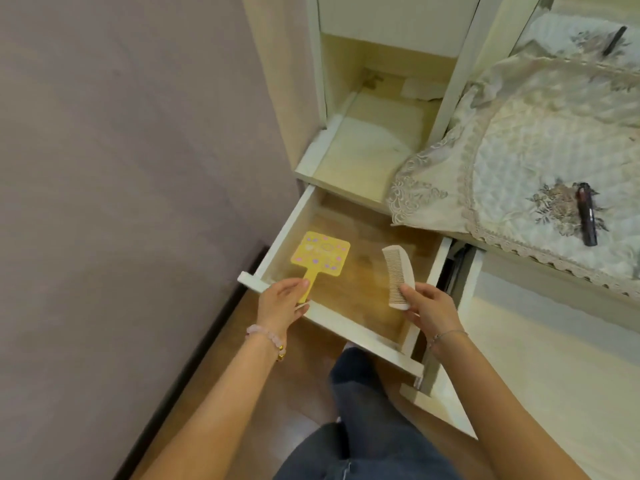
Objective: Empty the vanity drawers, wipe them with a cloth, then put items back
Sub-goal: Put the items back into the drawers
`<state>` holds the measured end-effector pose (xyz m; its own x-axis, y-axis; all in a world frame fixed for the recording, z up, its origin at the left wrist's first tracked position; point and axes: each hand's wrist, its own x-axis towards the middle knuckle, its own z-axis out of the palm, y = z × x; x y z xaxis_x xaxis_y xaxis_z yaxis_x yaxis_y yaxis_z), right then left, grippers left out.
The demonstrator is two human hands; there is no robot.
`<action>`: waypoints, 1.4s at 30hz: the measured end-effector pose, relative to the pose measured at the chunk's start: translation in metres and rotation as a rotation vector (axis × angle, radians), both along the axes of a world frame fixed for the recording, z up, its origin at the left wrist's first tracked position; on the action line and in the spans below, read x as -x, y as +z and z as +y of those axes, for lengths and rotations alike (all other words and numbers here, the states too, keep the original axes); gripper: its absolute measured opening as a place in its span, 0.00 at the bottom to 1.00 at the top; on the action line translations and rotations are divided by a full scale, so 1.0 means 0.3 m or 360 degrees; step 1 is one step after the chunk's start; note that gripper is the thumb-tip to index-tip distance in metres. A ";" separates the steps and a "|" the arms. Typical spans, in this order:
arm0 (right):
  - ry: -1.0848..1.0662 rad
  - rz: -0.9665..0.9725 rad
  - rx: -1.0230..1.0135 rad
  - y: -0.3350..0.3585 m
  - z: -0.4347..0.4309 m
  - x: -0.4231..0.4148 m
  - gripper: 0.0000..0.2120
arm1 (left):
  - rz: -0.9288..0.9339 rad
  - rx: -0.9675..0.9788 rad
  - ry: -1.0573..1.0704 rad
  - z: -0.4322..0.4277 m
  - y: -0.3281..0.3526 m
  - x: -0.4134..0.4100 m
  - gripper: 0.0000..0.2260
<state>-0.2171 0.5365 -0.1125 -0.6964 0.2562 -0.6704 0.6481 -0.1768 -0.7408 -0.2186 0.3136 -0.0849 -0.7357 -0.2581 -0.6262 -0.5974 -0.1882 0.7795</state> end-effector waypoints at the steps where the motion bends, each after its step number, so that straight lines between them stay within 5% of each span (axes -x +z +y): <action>1: -0.0015 -0.0018 0.0003 -0.009 0.003 0.021 0.02 | -0.0017 0.0014 -0.0045 0.001 -0.006 0.037 0.08; 14: -0.0289 -0.0292 0.0256 -0.123 -0.053 0.193 0.09 | -0.0248 -0.0188 -0.0190 0.055 -0.177 0.309 0.10; 23: -0.0503 -0.0446 0.0321 -0.206 -0.124 0.240 0.12 | -0.0424 -0.0102 -0.0293 0.023 -0.299 0.389 0.03; 32: -0.0489 -0.0535 0.0094 -0.283 -0.163 0.243 0.09 | -0.0558 0.0149 -0.0614 -0.018 -0.419 0.422 0.07; 42: -0.0400 -0.0679 -0.0315 -0.340 -0.199 0.236 0.08 | -0.0389 0.0613 -0.1135 -0.031 -0.460 0.445 0.06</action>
